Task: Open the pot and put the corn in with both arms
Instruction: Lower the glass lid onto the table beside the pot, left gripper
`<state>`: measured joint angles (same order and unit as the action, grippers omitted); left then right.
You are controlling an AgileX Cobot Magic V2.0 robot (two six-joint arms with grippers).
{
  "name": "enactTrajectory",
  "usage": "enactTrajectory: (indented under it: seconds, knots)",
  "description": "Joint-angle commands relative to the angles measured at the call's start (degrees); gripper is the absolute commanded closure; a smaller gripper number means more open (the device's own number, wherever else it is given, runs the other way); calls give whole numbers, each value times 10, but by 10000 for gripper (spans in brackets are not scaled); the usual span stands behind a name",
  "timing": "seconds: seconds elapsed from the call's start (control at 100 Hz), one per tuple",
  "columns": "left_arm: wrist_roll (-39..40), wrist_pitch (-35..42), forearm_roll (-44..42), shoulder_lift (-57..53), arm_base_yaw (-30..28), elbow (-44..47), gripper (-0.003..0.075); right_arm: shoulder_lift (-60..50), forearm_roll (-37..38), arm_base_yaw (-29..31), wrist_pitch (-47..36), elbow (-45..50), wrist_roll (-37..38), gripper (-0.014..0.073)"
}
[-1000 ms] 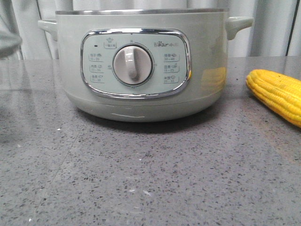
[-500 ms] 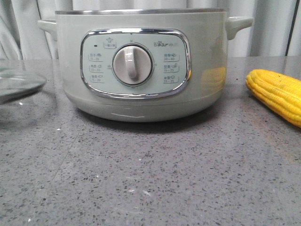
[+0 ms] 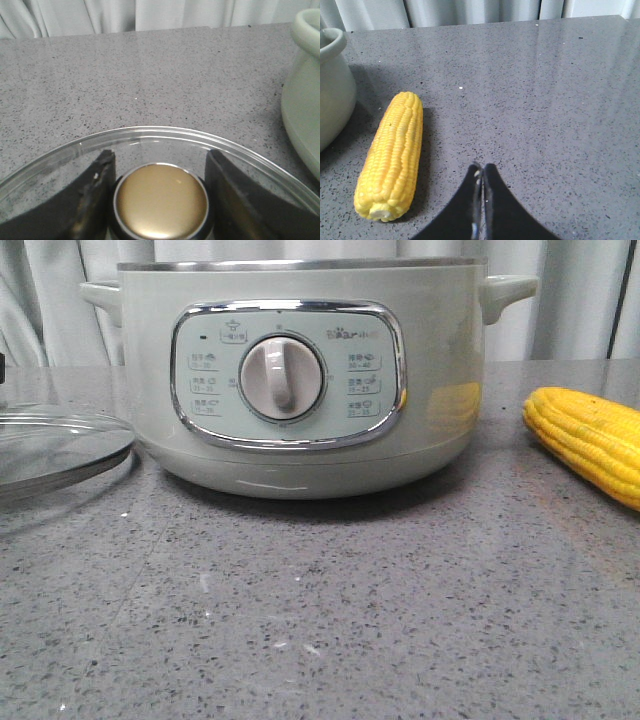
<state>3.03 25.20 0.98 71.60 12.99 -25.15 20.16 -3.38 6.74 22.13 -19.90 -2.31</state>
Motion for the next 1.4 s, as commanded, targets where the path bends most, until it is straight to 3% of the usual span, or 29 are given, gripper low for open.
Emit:
enactTrajectory:
  seconds: [0.0, 0.7, 0.79, 0.99, 1.28, 1.39]
  knots:
    - [4, 72, 0, -5, 6, -22, 741, 9, -2, -1, -48, -15, -7, 665]
    - [4, 65, 0, 23, 7, -22, 736, 9, -2, -1, -48, -15, -7, 665]
    - [4, 65, 0, 26, 7, -22, 669, 9, -2, -1, -48, -15, -7, 665]
    - [4, 62, 0, 26, 7, -22, 400, 9, -2, -1, -48, -15, -7, 665]
    - [-13, 62, -2, 22, 7, -22, 353, 9, -2, -5, -39, -15, -7, 665]
    - [-38, 73, -2, 13, 7, -22, 267, 9, -2, -14, -39, -15, -7, 664]
